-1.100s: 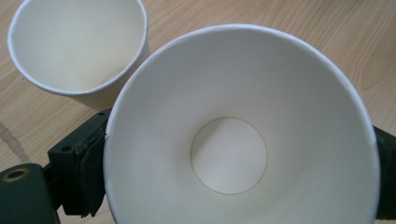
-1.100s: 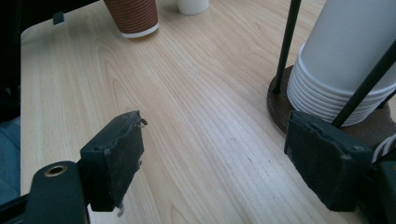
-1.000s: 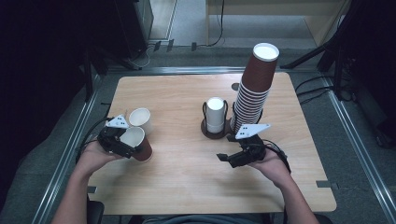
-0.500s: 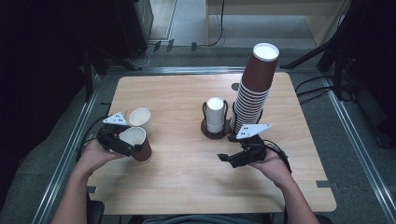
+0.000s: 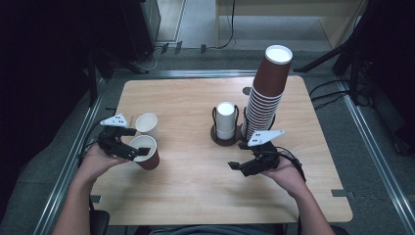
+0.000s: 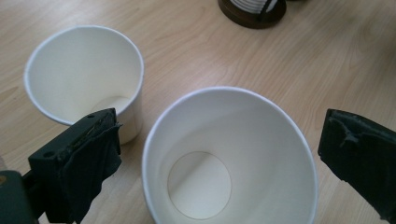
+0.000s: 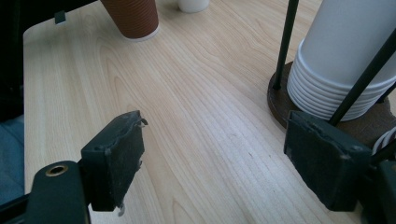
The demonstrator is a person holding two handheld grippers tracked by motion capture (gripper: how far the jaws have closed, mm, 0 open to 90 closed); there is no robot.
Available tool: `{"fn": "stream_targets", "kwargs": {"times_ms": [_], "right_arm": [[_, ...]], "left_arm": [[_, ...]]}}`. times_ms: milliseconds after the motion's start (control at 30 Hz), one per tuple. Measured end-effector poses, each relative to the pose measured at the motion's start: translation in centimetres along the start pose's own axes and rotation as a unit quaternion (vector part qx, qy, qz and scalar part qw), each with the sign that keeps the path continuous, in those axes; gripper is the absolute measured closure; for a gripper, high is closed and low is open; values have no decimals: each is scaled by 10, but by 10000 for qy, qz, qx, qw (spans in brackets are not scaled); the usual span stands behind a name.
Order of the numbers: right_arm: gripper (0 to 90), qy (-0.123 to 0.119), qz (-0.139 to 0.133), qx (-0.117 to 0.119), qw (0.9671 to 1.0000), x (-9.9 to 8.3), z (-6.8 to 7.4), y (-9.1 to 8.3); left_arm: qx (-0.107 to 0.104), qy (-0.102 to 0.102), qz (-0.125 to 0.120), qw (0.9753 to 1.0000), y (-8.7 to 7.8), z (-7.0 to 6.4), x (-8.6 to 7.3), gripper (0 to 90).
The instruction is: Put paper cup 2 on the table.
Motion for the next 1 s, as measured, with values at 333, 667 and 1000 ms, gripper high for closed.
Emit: {"fn": "stream_targets", "kwargs": {"times_ms": [333,667,1000], "right_arm": [[204,45,5,53,10000,0,0,-1],[205,26,36,99,9999,0,2,-1],[205,31,76,72,9999,-2,5,-3]], "left_arm": [[89,-27,-142,9999,-14,-10,12,0],[-53,165,-105,9998,-6,-33,23,0],[-253,191,-72,9995,12,-55,33,0]]}}
Point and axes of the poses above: each handheld gripper's, and its own axes: y roughly forward along the jaws, x roughly out of its top, z roughly to its left, the point moved 5 cm from there along y, roughly forward along the jaws, and after that the axes turned 12 degrees about -y, right-handed, at the moved point
